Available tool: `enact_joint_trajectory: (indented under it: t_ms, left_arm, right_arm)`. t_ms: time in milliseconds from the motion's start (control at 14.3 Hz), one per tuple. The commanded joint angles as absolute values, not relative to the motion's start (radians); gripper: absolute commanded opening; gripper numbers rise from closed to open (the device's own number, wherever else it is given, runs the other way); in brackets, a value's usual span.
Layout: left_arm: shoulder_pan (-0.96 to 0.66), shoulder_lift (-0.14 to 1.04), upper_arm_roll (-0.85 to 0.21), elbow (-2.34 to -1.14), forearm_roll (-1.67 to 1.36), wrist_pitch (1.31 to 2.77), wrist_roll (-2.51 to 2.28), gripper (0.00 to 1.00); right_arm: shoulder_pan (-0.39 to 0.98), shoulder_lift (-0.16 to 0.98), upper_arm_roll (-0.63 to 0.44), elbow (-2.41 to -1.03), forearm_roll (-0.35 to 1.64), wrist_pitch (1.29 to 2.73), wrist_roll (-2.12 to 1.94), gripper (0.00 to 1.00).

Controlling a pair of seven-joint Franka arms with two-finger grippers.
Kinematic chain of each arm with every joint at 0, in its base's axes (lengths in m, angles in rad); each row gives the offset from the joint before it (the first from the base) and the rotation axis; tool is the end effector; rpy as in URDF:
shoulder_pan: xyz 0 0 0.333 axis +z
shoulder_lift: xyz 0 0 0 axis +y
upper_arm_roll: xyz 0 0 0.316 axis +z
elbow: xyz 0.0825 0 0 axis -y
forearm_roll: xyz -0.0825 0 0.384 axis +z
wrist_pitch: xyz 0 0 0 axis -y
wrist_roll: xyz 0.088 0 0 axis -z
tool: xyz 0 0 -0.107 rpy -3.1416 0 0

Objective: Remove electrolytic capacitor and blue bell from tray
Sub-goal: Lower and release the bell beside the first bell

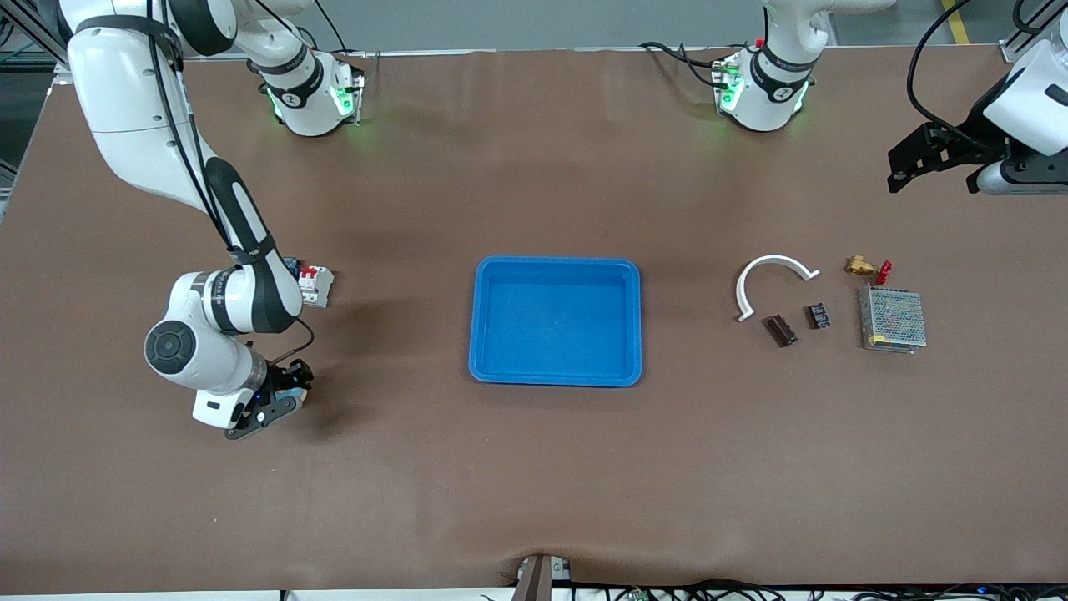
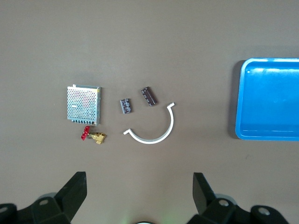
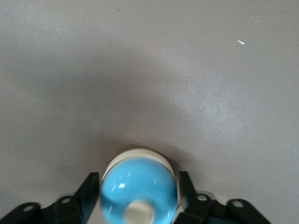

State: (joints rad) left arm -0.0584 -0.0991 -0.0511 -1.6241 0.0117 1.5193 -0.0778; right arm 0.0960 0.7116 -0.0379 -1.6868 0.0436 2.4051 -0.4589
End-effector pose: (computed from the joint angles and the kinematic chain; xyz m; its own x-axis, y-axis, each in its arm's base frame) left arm 0.5150 -0.0568 0.6480 0.9995 -0.0308 -0.0045 -0.0309 -0.9994 -0.0171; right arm 0.6769 0.0422 0.1854 0.8804 0.4742 0.0087 0.4742 -0.8804 -0.0010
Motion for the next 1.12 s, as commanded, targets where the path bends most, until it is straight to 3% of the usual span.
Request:
enact_joint_trajectory:
  t_ms: [0, 280, 490, 1050]
  left_arm:
    - [-0.052, -0.089, -0.055, -1.606, -0.005, 1.522, -0.086, 1.00]
    - [-0.052, -0.078, -0.055, -1.592, -0.002, 1.522, -0.083, 1.00]
    - [-0.054, -0.075, -0.055, -1.591, 0.002, 1.522, -0.078, 1.00]
    - [-0.051, -0.075, -0.054, -1.591, 0.006, 1.522, -0.075, 1.00]
  right_arm:
    - [0.077, 0.709, -0.020, -1.692, 0.064, 2.416, -0.477, 1.00]
    - [0.080, 0.692, -0.020, -1.671, 0.067, 2.375, -0.466, 1.00]
    - [0.078, 0.664, -0.023, -1.562, 0.094, 2.167, -0.446, 1.00]
    - [0.075, 0.355, -0.034, -1.548, 0.077, 1.768, -0.252, 1.00]
